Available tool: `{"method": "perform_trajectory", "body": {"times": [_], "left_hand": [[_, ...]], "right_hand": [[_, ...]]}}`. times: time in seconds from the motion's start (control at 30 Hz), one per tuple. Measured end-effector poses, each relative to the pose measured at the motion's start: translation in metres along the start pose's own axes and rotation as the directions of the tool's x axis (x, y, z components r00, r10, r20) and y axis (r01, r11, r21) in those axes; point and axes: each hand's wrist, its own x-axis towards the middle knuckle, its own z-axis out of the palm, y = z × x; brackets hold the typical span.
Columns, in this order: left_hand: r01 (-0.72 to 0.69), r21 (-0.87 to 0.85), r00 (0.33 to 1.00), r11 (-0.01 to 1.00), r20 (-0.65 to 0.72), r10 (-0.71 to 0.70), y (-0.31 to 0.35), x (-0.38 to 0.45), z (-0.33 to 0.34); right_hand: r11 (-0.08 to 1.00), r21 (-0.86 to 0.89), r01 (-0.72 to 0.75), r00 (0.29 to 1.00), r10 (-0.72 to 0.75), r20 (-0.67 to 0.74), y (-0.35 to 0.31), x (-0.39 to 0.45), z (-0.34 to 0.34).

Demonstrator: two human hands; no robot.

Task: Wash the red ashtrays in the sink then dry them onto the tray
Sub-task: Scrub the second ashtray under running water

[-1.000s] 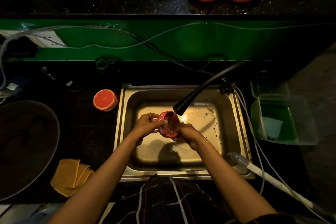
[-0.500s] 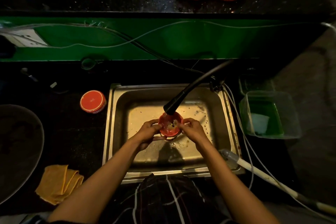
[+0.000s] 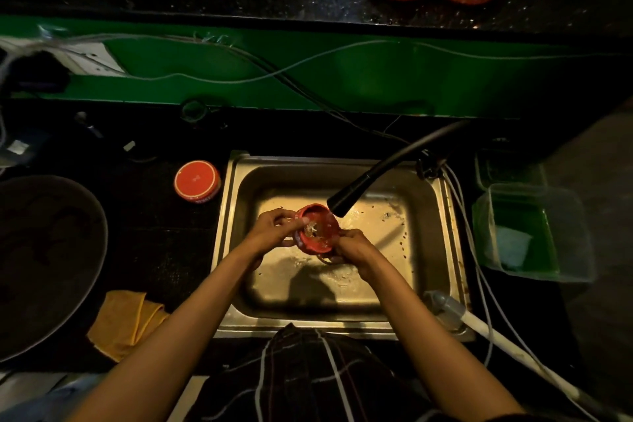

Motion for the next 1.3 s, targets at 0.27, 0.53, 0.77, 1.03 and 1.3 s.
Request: {"method": "perform_trajectory", "body": {"times": [0.27, 0.53, 0.77, 1.03, 1.3], "left_hand": [[0.104, 0.052, 0.989, 0.993, 0.1, -0.109, -0.004, 0.013, 0.027], [0.155, -0.118, 0.971, 0.981, 0.204, -0.129, -0.021, 0.003, 0.05], [0.034, -0.092, 0.998, 0.995, 0.059, -0.029, -0.004, -0.008, 0.026], [0.036, 0.114, 0.999, 0.993, -0.007, -0.036, 0.012, 0.01, 0.021], [0.157, 0.012, 0.971, 0.988, 0.183, -0.156, -0.009, 0.013, 0.05]], "right_hand": [[0.991, 0.1, 0.086, 0.982, -0.067, -0.176, 0.019, -0.023, -0.019], [0.976, -0.063, 0.208, 0.919, -0.217, -0.331, 0.008, -0.013, -0.042], [0.994, -0.03, 0.102, 0.972, -0.106, -0.208, 0.001, 0.003, -0.024], [0.969, 0.245, 0.023, 0.999, -0.017, -0.028, 0.017, -0.019, -0.007], [0.969, 0.168, 0.179, 0.943, -0.12, -0.311, 0.015, -0.029, -0.036]]}}
